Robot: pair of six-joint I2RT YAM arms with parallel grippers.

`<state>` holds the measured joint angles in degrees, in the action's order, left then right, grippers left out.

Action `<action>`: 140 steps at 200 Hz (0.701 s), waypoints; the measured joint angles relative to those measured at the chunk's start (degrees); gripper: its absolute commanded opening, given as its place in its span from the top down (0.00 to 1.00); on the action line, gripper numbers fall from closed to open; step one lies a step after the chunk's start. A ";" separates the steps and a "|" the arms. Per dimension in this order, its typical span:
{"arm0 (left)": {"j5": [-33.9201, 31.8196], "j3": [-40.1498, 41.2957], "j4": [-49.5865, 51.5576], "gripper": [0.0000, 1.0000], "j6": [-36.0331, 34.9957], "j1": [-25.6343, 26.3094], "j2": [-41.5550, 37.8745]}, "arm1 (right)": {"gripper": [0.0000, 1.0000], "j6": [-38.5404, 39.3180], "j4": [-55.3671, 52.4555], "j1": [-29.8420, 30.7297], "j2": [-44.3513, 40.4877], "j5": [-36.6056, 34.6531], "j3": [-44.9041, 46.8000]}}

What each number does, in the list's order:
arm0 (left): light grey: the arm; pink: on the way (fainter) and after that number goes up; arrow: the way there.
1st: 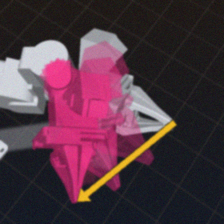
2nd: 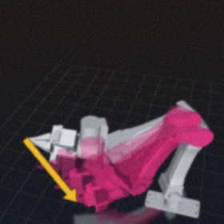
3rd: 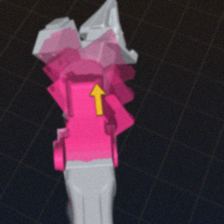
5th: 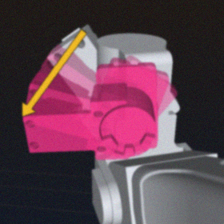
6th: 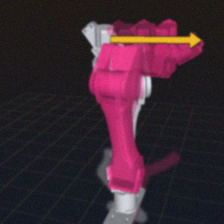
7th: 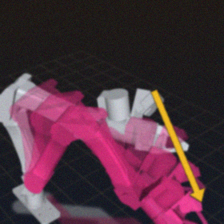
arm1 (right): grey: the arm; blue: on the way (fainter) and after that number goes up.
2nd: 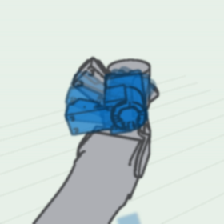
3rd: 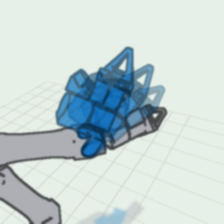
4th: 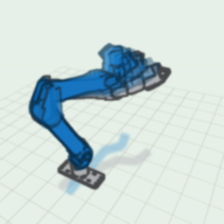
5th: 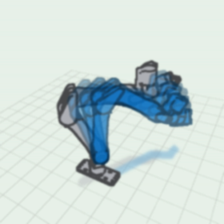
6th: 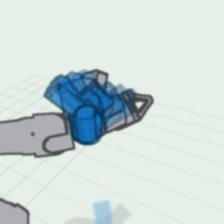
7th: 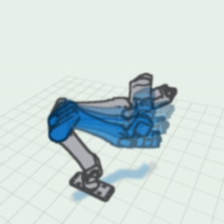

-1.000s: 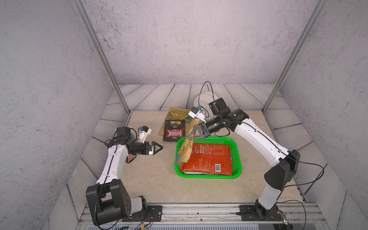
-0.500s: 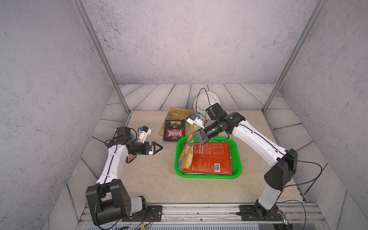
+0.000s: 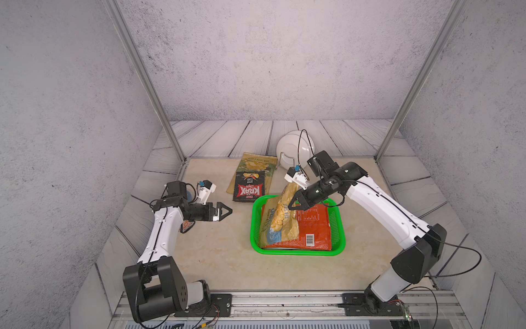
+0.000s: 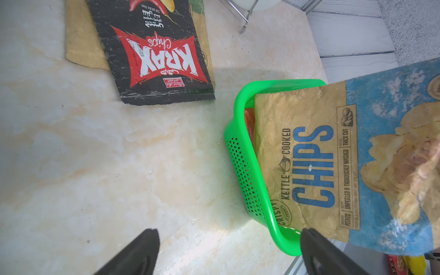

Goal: Put the potato chips into the basket
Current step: Place the potato chip in the basket.

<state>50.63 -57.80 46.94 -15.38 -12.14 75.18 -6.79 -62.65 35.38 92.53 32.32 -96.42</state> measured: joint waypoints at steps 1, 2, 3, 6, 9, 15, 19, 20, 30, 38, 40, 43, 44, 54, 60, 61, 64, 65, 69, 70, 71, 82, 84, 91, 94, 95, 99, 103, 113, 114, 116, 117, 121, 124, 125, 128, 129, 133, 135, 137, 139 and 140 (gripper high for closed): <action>0.00 0.00 0.00 0.01 0.00 0.00 0.00 | 0.92 0.02 -0.04 0.00 -0.02 -0.20 0.07; 0.00 0.00 0.00 0.01 0.00 0.00 0.00 | 0.92 0.00 -0.17 -0.02 -0.13 -0.57 0.20; 0.00 0.00 0.00 0.01 0.00 0.00 0.00 | 0.92 -0.04 -0.20 -0.07 -0.17 -0.81 0.26; 0.00 0.00 0.00 0.01 0.00 0.00 0.00 | 0.91 0.00 -0.35 -0.15 -0.39 -1.99 0.61; 0.00 0.00 0.00 0.01 0.00 0.00 0.00 | 0.90 -0.13 -0.50 -0.22 -0.57 -2.89 0.90; 0.00 0.00 0.00 0.01 0.02 0.00 0.00 | 0.90 -0.24 -0.70 -0.39 -0.92 -4.90 1.57; 0.00 0.00 0.00 0.01 0.02 0.00 0.00 | 0.90 -0.33 -0.81 -0.55 -1.16 -6.27 2.08; 0.00 0.00 0.00 0.01 0.02 0.00 0.00 | 0.90 -0.37 -0.83 -0.57 -1.20 -6.47 2.16; 0.00 0.00 0.00 0.01 0.02 0.00 0.00 | 0.90 -0.52 -1.05 -0.90 -1.70 -9.64 3.45; 0.00 0.00 0.00 0.01 0.04 0.00 0.00 | 0.90 -0.76 -1.25 -1.18 -2.10 -12.22 4.55; 0.00 0.00 -0.02 0.01 0.04 0.00 0.00 | 0.89 -0.85 -1.33 -1.27 -2.16 -12.85 4.79; 0.00 0.00 -0.02 0.01 0.07 0.00 0.00 | 0.88 -1.05 -1.46 -1.38 -2.29 -13.73 5.14; 0.00 0.00 -0.02 0.01 0.07 0.00 0.00 | 0.88 -1.20 -1.46 -1.42 -2.36 -14.19 5.31; 0.00 0.00 -0.02 0.01 0.11 0.00 0.00 | 0.83 -1.62 -1.70 -1.64 -2.71 -17.38 6.49; 0.00 0.00 0.00 0.01 0.15 0.00 0.00 | 0.80 -2.03 -1.86 -1.77 -2.91 -19.56 7.23; 0.00 0.00 -0.02 0.01 0.15 0.00 0.00 | 0.80 -2.14 -1.90 -1.77 -2.93 -19.74 7.30; 0.00 0.00 -0.02 0.01 0.17 0.00 0.00 | 0.78 -2.47 -1.99 -1.81 -3.02 -21.03 7.61; 0.00 0.00 0.00 0.01 0.15 0.00 0.00 | 0.77 -2.60 -2.01 -1.84 -3.06 -21.24 7.76; 0.00 0.00 0.00 0.01 0.17 0.00 0.00 | 0.72 -2.67 -2.12 -1.86 -3.13 -22.69 8.07; 0.00 0.00 0.00 0.01 0.17 0.00 0.00 | 0.70 -2.78 -2.19 -1.88 -3.15 -23.12 8.17; 0.00 0.00 -0.02 0.01 0.17 0.00 0.00 | 0.68 -2.93 -2.21 -1.88 -3.17 -23.37 8.22; -0.02 0.00 -0.02 0.01 0.20 0.00 0.00 | 0.58 -3.58 -2.62 -1.95 -3.26 -27.61 8.90; -0.02 0.00 -0.02 0.01 0.20 0.00 0.00 | 0.57 -4.04 -2.69 -1.95 -3.28 -28.33 8.96; -0.02 0.00 -0.02 0.01 0.20 0.00 0.00 | 0.54 -4.17 -2.99 -1.97 -3.39 -30.93 9.20; -0.02 0.00 -0.02 0.01 0.20 0.00 0.00 | 0.54 -3.93 -3.10 -1.99 -3.41 -32.04 9.29; -0.02 0.00 -0.02 0.01 0.20 0.00 0.00 | 0.54 -4.04 -3.13 -1.99 -3.43 -32.35 9.31; -0.02 0.00 -0.02 0.01 0.20 0.00 0.00 | 0.53 -4.48 -3.21 -1.99 -3.63 -33.62 9.42; -0.02 0.00 -0.02 0.01 0.22 0.00 0.00 | 0.53 -4.70 -3.26 -2.01 -3.85 -34.93 9.53; -0.04 0.00 -0.02 0.01 0.24 0.00 0.00 | 0.53 -5.25 -3.26 -2.10 -4.55 -37.66 9.73; -0.04 0.00 -0.02 0.01 0.26 0.00 0.00 | 0.53 -5.29 -3.26 -2.10 -4.63 -37.86 9.73; -0.04 0.00 -0.02 0.01 0.26 0.00 0.00 | 0.53 -5.27 -3.21 -2.10 -4.85 -38.21 9.77; -0.07 0.00 -0.02 0.01 0.26 0.00 0.00 | 0.52 -5.40 -3.19 -2.10 -4.96 -38.56 9.79; -0.09 0.00 -0.04 0.01 0.31 0.00 0.00 | 0.53 -5.49 -3.15 -2.12 -5.35 -39.10 9.84; -0.09 0.00 -0.04 0.01 0.33 0.00 0.00 | 0.53 -5.70 -3.08 -2.14 -5.75 -39.52 9.88; -0.09 0.00 -0.04 0.01 0.33 0.00 0.00 | 0.53 -5.68 -3.02 -2.14 -5.90 -39.63 9.90; -0.11 0.00 -0.04 0.01 0.35 0.00 0.00 | 0.53 -5.86 -2.93 -2.14 -6.34 -39.87 9.94; -0.11 0.00 -0.04 0.01 0.35 0.00 0.00 | 0.53 -5.95 -2.86 -2.14 -6.60 -39.93 9.97; -0.15 0.00 -0.07 0.01 0.39 0.00 0.00 | 0.53 -6.14 -2.60 -2.14 -7.28 -40.11 10.08; -0.17 0.00 -0.07 0.01 0.39 0.00 0.00 | 0.53 -6.27 -2.40 -2.14 -7.72 -40.04 10.14; -0.22 0.00 -0.07 0.01 0.39 0.00 0.00 | 0.53 -6.40 -2.16 -2.14 -8.11 -40.02 10.23; -0.24 0.00 -0.09 0.01 0.39 0.00 0.00 | 0.53 -6.51 -1.99 -2.14 -8.41 -39.93 10.32; -0.26 0.00 -0.09 0.01 0.39 0.00 0.00 | 0.53 -6.54 -1.81 -2.16 -8.72 -39.91 10.38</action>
<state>50.37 -57.80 46.85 -14.98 -12.14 75.18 -13.32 -64.47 33.21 83.81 -7.60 -86.04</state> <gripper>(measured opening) 0.987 0.474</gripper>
